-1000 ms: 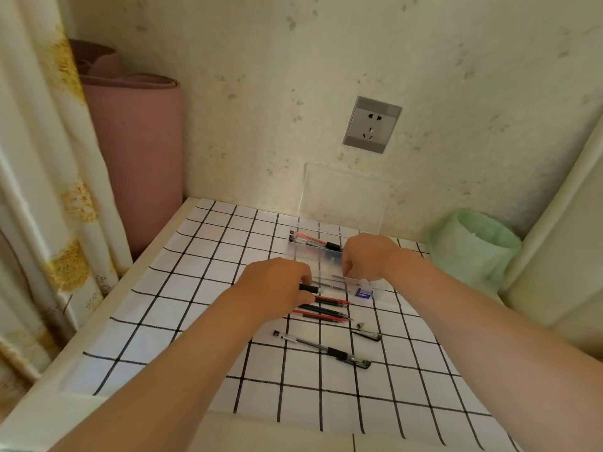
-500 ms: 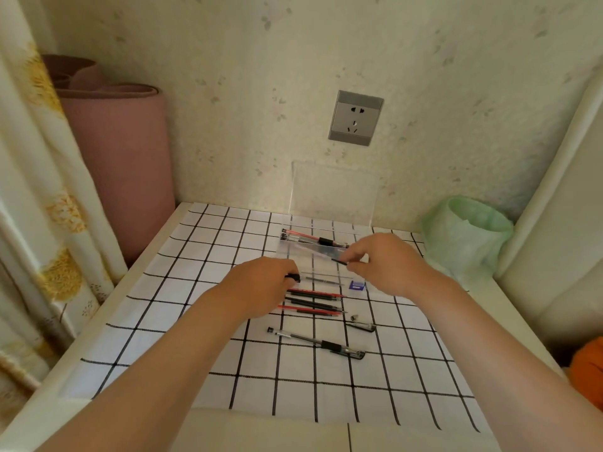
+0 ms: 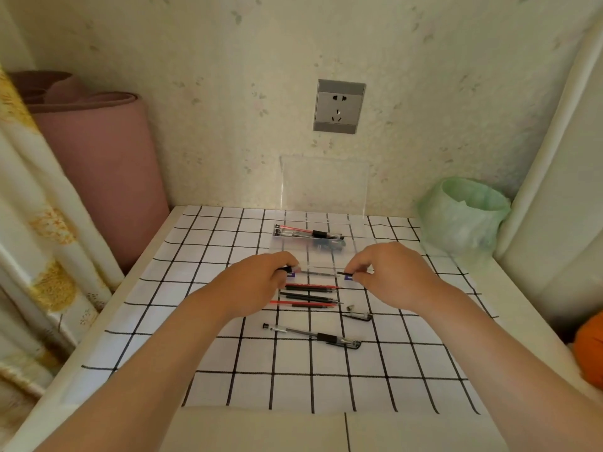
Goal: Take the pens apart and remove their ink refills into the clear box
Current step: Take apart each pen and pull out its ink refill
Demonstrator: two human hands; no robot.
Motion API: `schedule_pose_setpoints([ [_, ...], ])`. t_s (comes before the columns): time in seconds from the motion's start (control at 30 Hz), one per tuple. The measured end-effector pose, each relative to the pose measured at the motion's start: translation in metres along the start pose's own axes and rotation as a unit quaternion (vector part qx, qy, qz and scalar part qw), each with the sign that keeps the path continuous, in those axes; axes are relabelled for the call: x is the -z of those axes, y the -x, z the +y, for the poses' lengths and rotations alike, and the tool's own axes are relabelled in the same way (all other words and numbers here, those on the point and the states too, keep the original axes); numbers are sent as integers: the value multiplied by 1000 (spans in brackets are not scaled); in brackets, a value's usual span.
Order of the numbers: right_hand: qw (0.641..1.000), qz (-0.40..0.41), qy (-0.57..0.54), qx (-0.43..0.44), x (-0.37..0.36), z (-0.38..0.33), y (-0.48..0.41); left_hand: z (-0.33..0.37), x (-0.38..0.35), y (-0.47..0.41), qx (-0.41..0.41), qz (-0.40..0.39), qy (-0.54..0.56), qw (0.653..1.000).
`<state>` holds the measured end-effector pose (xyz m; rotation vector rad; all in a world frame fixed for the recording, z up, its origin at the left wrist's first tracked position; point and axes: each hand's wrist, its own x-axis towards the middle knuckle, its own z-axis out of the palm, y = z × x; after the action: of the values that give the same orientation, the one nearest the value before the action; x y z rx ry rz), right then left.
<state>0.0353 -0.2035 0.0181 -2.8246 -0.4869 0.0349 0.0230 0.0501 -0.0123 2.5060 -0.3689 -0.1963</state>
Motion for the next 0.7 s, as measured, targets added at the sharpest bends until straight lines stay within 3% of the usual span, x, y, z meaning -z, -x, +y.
schedule_pose_setpoints([
  [0.37, 996, 42, 30, 68, 0, -8, 3, 11, 1, 1, -18, -23, -8, 1000],
  [0.57, 988, 76, -83, 108, -14, -19, 3, 20, -6, -1, -37, -47, 17, 998],
  [0.7, 981, 39, -165, 99, -16, -22, 4, 19, -9, -3, -36, -45, 11, 998],
])
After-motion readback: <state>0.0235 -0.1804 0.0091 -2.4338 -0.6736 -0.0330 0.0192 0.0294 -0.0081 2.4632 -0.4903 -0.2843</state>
